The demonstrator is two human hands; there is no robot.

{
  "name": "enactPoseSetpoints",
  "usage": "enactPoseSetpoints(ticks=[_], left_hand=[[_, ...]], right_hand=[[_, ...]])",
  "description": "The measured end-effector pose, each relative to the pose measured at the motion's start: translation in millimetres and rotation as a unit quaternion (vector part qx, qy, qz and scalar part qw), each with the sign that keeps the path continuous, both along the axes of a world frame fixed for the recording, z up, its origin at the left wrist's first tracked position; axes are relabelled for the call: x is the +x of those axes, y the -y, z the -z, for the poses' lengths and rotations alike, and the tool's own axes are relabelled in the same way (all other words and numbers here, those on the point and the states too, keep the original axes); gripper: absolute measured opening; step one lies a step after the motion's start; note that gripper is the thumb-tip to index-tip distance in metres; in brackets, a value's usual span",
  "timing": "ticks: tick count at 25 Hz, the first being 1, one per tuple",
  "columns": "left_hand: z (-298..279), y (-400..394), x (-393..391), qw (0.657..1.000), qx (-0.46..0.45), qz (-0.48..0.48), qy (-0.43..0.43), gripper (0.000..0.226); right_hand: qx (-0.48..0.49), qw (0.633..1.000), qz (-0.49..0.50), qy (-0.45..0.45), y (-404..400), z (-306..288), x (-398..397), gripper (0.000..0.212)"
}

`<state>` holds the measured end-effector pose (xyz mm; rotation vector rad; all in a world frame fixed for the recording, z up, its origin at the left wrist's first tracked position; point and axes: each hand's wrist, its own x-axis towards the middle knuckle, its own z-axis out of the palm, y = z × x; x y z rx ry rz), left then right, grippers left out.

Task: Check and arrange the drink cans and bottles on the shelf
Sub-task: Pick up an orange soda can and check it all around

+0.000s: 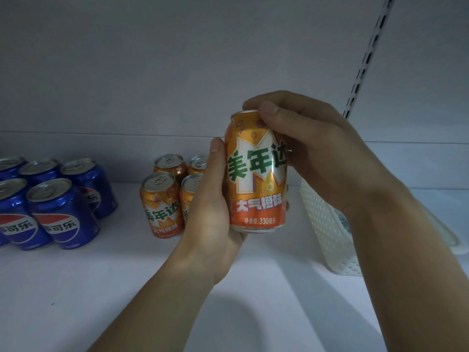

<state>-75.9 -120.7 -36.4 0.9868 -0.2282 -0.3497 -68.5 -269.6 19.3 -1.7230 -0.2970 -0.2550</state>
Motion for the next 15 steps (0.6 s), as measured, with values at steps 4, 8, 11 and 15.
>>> enactPoseSetpoints(ticks=[4,8,11,15], left_hand=[[2.5,-2.6,-0.3,0.999,-0.033,0.037,-0.011,0.060],[2.6,-5.9,0.1,0.995,-0.052,0.078,-0.016,0.058],[0.6,-7.5,-1.0,0.992,-0.042,0.116,-0.026,0.057],[-0.8,-7.4,5.6,0.994,0.018,0.104,-0.011,0.066]], right_hand=[[0.017,1.000,0.019,0.000,-1.2,-1.1,-1.8,0.034],[0.054,0.995,0.061,-0.060,-1.2,-3.9,-7.4,0.036],[0.025,0.989,0.114,-0.086,-3.9,-1.1,-5.6,0.042],[0.009,0.984,0.147,-0.102,-7.5,2.8,-3.1,0.045]])
